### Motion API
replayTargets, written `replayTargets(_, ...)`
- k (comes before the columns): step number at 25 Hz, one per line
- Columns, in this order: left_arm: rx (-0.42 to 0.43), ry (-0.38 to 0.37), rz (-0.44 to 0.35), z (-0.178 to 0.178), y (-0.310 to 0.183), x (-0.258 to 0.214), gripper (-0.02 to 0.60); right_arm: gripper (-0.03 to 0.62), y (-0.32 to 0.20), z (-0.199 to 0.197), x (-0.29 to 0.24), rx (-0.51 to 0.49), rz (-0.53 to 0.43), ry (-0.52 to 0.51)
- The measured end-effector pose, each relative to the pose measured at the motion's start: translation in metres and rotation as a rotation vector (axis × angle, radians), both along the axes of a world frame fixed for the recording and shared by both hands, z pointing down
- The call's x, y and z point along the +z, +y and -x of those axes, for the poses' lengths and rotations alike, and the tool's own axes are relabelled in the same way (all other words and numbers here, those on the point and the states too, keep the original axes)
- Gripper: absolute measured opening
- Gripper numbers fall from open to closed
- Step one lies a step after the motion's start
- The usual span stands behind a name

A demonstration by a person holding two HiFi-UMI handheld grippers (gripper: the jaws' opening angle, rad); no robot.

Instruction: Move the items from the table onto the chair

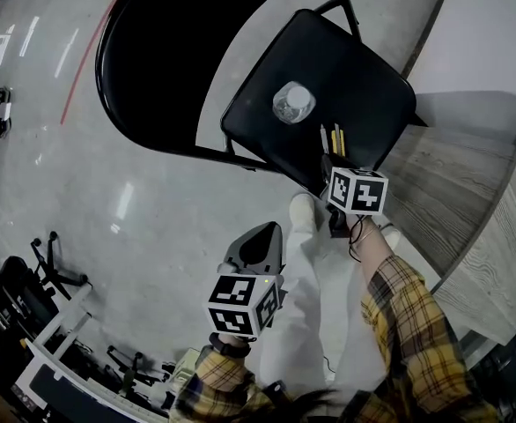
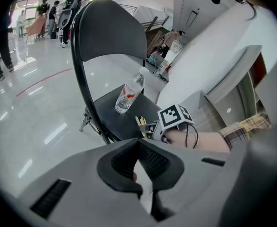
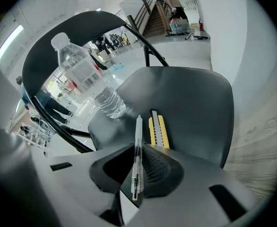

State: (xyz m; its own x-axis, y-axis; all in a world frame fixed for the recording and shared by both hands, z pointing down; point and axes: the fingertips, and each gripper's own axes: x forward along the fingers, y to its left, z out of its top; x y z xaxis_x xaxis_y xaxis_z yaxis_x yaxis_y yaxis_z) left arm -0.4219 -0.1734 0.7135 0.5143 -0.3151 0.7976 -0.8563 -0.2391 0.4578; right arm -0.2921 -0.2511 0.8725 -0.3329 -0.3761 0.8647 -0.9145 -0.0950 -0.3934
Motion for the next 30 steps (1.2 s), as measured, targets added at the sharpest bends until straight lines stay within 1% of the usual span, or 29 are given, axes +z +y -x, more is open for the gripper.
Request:
replayTargets(3,-0.015,0.007,-0.005,0.003,-0.005,0.000,0.003,0.055,0.001,0.005,0.005,0.000,0.014,-0.007)
replayTargets(7,-0.020,0.010,-0.011,0.007,-0.010,-0.002,0.003,0.055,0.002,0.006,-0.002,0.003,0.000,-0.017)
replayTargets(12,-0.020,-0.003,-0.026,0.014,-0.016,-0.005,0.003,0.055,0.006,0.004,-0.030,0.043,-0.033,-0.053)
replayTargets(15,-0.013,-0.002,-0.050,0.008,-0.023,-0.013,0.003,0.055,0.014,0.007,-0.056,0.057,-0.065,-0.086)
replayTargets(20,0.031,0.020,-0.107,-0.023,-0.036,-0.041,0.003,0.055,0.024,0.012,-0.120,0.075,-0.141,-0.153)
replayTargets(22,0.063,0.025,-0.131,-0.037,-0.039,-0.055,0.003,0.055,0.027,0.014,-0.155,0.078,-0.182,-0.184)
replayTargets(25,0.096,0.020,-0.164,-0.053,-0.039,-0.086,0.003,0.055,0.038,0.015,-0.214,0.054,-0.240,-0.241)
replayTargets(27,0.112,0.030,-0.195,-0.067,-0.042,-0.110,0.003,0.055,0.044,0.008,-0.255,0.048,-0.282,-0.278)
replayTargets(30,0.137,0.050,-0.241,-0.092,-0.041,-0.148,0.003,0.055,0.058,-0.017,-0.312,0.067,-0.343,-0.323)
